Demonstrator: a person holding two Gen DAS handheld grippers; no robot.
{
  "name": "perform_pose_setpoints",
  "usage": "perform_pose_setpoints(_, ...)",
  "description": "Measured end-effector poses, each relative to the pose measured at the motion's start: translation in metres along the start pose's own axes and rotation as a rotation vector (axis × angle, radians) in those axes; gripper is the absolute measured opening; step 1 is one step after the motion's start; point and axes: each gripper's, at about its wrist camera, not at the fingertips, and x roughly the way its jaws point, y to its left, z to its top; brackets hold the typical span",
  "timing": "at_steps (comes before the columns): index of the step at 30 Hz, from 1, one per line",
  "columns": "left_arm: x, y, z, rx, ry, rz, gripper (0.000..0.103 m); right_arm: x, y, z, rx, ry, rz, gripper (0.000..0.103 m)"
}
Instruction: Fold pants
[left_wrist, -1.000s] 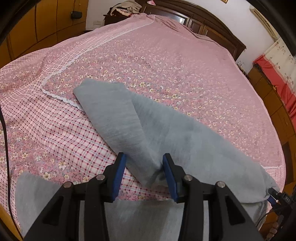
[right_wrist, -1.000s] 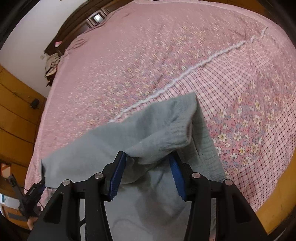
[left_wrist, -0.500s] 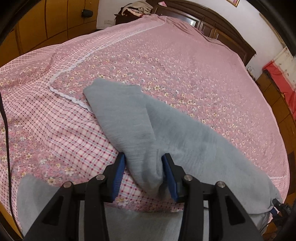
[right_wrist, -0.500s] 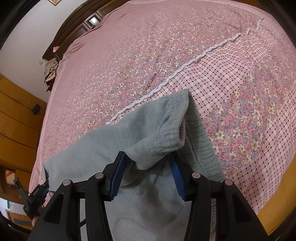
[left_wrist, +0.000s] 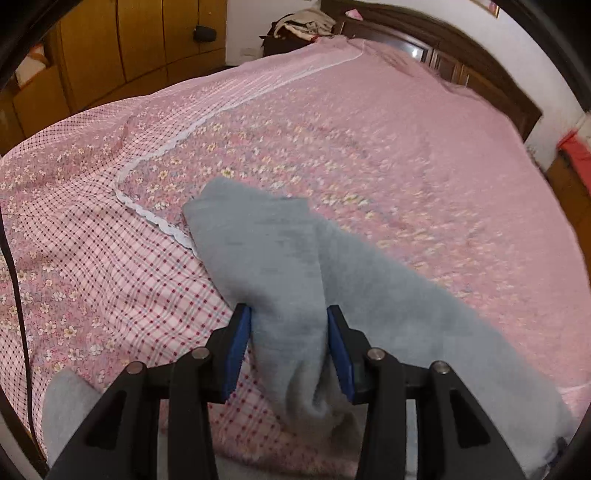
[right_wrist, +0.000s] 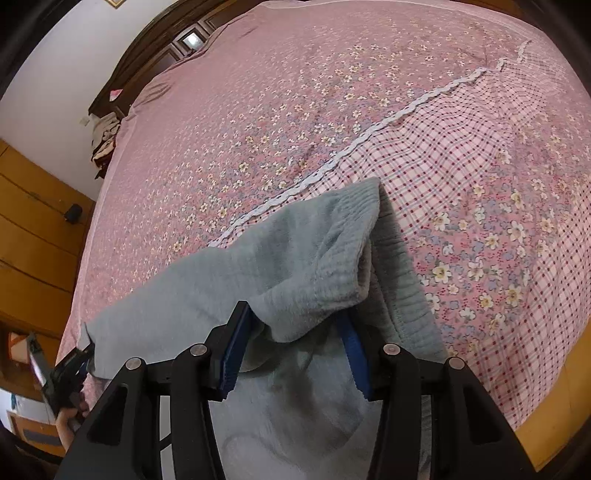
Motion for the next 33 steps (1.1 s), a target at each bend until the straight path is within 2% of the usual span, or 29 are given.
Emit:
perform_pose_setpoints(3, -0.002, 0.004, -0.007, 0.004, -0.04, 0.016, 0.043, 0.001, 0.001, -0.001, -0.014, 0.003, 0.005, 0.05)
perform_pose_setpoints(5, -0.008, 0.01, -0.008, -0.006, -0.057, 0.014, 0.023, 0.001, -0.001, -0.001, -0.02, 0.005, 0.014, 0.05)
perform_pose_setpoints(7, -0.015, 0.018, -0.008, -0.017, -0.068, 0.011, 0.017, 0.001, -0.003, -0.001, -0.023, 0.007, 0.024, 0.05)
perform_pose_setpoints(10, -0.027, 0.035, -0.008, -0.055, -0.082, 0.003, 0.017, 0.001, -0.008, -0.003, -0.024, 0.005, 0.032, 0.05)
perform_pose_setpoints(13, -0.029, 0.04, -0.008, -0.065, -0.062, -0.025, 0.017, -0.001, -0.014, -0.005, -0.019, 0.002, 0.036, 0.05)
perform_pose_setpoints(17, -0.022, 0.033, -0.007, -0.051, -0.036, -0.078, 0.019, -0.002, -0.016, -0.004, -0.007, 0.002, 0.038, 0.05)
perform_pose_setpoints(22, -0.013, 0.029, -0.009, -0.07, -0.024, -0.085, 0.028, -0.008, -0.018, -0.002, 0.004, 0.006, 0.046, 0.05)
perform_pose_setpoints(26, -0.011, 0.028, -0.008, -0.057, -0.029, -0.088, 0.027, -0.01, -0.02, 0.0, -0.003, 0.005, 0.044, 0.05)
perform_pose_setpoints(27, -0.012, 0.028, -0.009, -0.055, -0.032, -0.091, 0.024, -0.01, -0.02, 0.001, -0.004, 0.004, 0.045, 0.049)
perform_pose_setpoints(28, -0.014, 0.03, -0.009, -0.054, -0.045, -0.094, 0.014, -0.01, -0.02, 0.001, 0.0, 0.002, 0.051, 0.047)
perform_pose_setpoints(29, -0.016, 0.032, -0.009, -0.052, -0.056, -0.101, 0.01, -0.009, -0.02, 0.002, 0.002, 0.002, 0.06, 0.041)
perform_pose_setpoints(33, -0.03, 0.041, -0.008, -0.062, -0.089, -0.163, 0.007, -0.009, -0.017, 0.006, 0.011, 0.006, 0.09, 0.025)
